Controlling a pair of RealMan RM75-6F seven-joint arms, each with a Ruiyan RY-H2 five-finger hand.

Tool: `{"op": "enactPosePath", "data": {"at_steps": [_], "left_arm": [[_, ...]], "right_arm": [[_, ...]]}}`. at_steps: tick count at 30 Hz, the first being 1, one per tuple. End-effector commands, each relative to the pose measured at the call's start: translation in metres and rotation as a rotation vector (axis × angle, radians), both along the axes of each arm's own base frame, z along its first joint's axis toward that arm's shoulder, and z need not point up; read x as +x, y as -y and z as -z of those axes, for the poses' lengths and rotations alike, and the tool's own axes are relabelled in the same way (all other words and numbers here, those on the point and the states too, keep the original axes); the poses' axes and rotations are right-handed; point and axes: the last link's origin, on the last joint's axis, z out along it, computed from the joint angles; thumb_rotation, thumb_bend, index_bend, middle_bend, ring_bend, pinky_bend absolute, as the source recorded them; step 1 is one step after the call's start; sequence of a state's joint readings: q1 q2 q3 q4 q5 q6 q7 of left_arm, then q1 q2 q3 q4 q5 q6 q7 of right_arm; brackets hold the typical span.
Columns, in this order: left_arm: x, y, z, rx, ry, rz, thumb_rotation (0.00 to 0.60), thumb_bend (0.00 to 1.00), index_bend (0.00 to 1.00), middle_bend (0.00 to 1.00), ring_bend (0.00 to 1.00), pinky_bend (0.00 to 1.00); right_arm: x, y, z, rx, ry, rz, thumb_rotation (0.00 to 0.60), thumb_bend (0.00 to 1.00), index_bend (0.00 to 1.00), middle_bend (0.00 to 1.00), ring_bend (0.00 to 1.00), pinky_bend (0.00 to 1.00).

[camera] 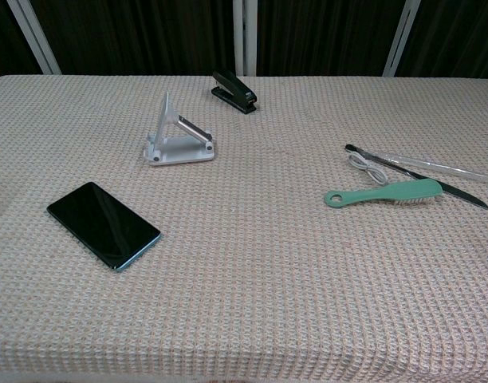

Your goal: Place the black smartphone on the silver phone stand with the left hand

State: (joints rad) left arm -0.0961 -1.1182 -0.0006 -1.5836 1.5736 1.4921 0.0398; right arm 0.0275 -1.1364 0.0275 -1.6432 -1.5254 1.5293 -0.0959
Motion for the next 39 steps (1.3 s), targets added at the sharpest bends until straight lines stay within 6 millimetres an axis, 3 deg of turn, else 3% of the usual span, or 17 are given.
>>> {"op": "enactPosePath", "data": {"at_steps": [1,10,16,21,26,33,39], "left_arm": [[0.002,-0.001,0.0,0.006,0.002,0.007,0.286,0.07,0.09,0.09,0.07,0.21],[0.012,0.0,0.006,-0.026,-0.002,0.03,0.286,0.05,0.07,0.11,0.1,0.22],[0.034,-0.01,0.01,-0.095,-0.066,0.126,0.291,0.05,0.07,0.12,0.11,0.23],[0.07,-0.027,0.039,-0.265,-0.099,0.27,0.355,0.05,0.07,0.12,0.11,0.23],[0.101,-0.045,0.079,-0.427,-0.125,0.39,0.378,0.05,0.07,0.12,0.1,0.23],[0.126,-0.064,0.127,-0.539,-0.114,0.432,0.378,0.05,0.07,0.11,0.1,0.22],[0.128,-0.077,0.164,-0.605,-0.159,0.404,0.374,0.05,0.07,0.05,0.08,0.22]], "right_arm": [[-0.001,-0.002,-0.003,-0.012,-0.002,-0.004,0.6,0.21,0.0,0.0,0.0,0.0],[-0.013,-0.006,-0.013,-0.025,-0.002,0.012,0.6,0.21,0.0,0.0,0.0,0.0],[-0.014,0.0,-0.016,-0.042,0.01,0.018,0.6,0.21,0.0,0.0,0.0,0.0],[-0.011,0.009,-0.026,-0.084,0.026,0.007,0.6,0.21,0.0,0.0,0.0,0.0],[-0.014,0.004,-0.031,-0.081,0.016,0.028,0.6,0.21,0.0,0.0,0.0,0.0],[-0.018,-0.003,-0.034,-0.083,0.038,0.033,0.6,0.21,0.0,0.0,0.0,0.0],[-0.021,-0.004,-0.035,-0.09,0.064,0.018,0.6,0.22,0.0,0.0,0.0,0.0]]}}
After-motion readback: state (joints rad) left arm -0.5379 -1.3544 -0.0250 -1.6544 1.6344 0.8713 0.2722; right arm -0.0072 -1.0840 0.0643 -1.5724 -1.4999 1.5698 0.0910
